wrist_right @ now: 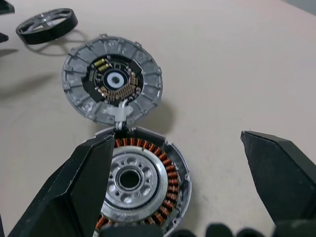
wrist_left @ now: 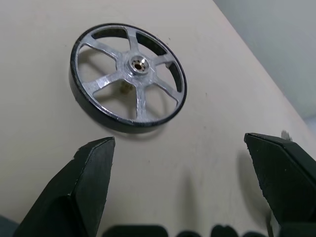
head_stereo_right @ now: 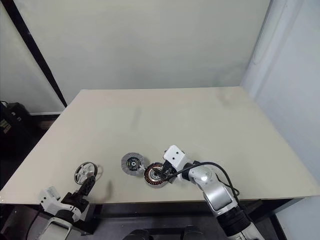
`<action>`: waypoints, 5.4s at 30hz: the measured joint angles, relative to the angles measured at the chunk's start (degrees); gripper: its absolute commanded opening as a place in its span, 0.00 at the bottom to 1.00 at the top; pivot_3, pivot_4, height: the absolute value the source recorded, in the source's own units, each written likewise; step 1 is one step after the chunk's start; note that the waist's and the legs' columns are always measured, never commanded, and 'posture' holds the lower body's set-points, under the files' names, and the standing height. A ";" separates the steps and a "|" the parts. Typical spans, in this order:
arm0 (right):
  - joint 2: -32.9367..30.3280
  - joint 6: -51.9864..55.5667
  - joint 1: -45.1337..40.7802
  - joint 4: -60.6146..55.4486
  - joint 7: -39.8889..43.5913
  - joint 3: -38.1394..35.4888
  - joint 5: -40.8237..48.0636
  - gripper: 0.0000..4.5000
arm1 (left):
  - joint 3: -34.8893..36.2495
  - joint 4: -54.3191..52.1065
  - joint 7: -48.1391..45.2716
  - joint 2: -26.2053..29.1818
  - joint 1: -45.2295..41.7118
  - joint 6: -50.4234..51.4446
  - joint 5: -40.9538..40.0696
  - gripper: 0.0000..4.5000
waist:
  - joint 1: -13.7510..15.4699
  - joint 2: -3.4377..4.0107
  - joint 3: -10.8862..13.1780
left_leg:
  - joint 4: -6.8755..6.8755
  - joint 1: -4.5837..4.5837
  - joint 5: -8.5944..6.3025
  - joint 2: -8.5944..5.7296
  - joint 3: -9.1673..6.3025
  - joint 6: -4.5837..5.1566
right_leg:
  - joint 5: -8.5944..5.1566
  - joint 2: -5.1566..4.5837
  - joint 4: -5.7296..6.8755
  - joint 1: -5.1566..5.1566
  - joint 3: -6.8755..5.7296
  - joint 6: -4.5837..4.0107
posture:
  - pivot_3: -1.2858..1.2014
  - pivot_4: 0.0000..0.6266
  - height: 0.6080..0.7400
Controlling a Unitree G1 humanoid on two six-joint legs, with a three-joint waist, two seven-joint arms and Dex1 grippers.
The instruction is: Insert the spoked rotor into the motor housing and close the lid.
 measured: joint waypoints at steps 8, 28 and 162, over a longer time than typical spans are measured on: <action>1.69 1.51 0.66 -1.68 -0.33 -1.51 0.91 0.99 | 0.69 3.42 3.97 -2.13 -6.29 -0.93 0.00 1.00 | -0.01 -0.11 -0.02 | 0.04 0.00 0.08 -0.01 0.01 0.14 | 0.01 0.01 0.00 0.03 0.01 0.00 | 0.52 0.00 1.00; 0.92 2.41 1.79 -2.82 -1.35 -2.83 0.78 0.99 | 4.87 5.67 7.27 -3.19 -7.70 -3.05 -1.18 1.00 | 0.02 -0.23 -0.02 | 0.04 0.00 0.06 -0.01 0.01 0.09 | 0.00 0.01 -0.02 0.04 0.01 0.00 | 0.52 0.00 1.00; 7.77 9.96 3.59 3.23 -4.40 -1.77 6.57 0.01 | -16.68 -8.77 -15.11 14.71 -22.91 9.60 5.71 0.99 | 1.08 -0.34 -0.07 | -0.05 -0.01 0.08 -0.03 0.10 0.17 | 0.05 0.14 -0.07 -0.01 0.19 -0.06 | 0.52 0.00 1.00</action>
